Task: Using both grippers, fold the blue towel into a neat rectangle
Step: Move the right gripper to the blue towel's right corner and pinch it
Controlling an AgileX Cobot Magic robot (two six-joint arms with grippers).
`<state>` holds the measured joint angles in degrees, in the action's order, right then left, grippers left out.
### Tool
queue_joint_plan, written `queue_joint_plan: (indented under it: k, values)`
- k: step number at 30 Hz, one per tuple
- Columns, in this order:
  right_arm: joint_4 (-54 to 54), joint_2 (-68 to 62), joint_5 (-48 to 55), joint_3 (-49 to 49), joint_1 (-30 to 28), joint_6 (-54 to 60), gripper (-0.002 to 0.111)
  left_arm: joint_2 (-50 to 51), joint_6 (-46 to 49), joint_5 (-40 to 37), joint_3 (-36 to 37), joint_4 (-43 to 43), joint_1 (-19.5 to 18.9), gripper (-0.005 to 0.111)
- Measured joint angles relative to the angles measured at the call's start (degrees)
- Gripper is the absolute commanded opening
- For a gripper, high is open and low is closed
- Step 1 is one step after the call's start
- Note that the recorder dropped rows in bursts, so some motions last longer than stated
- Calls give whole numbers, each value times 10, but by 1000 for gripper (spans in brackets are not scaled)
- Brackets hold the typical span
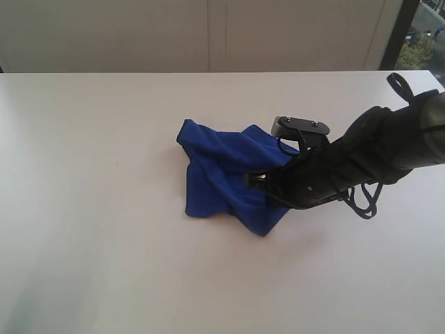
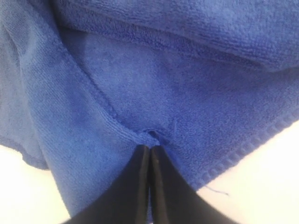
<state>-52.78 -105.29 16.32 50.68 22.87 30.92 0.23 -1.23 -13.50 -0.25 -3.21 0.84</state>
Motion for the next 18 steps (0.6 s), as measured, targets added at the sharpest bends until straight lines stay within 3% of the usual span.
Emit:
queue_joint_plan:
  k: [4, 11, 18]
  values:
    - [-5, 0, -2, 0, 0, 1, 1, 0, 0, 0, 0, 0, 0, 0]
    - [-24, 0, -9, 0, 0, 1, 30, 0, 0, 0, 0, 0, 0, 0]
    - [-34, -5, -9, 0, 0, 1, 32, 0, 0, 0, 0, 0, 0, 0]
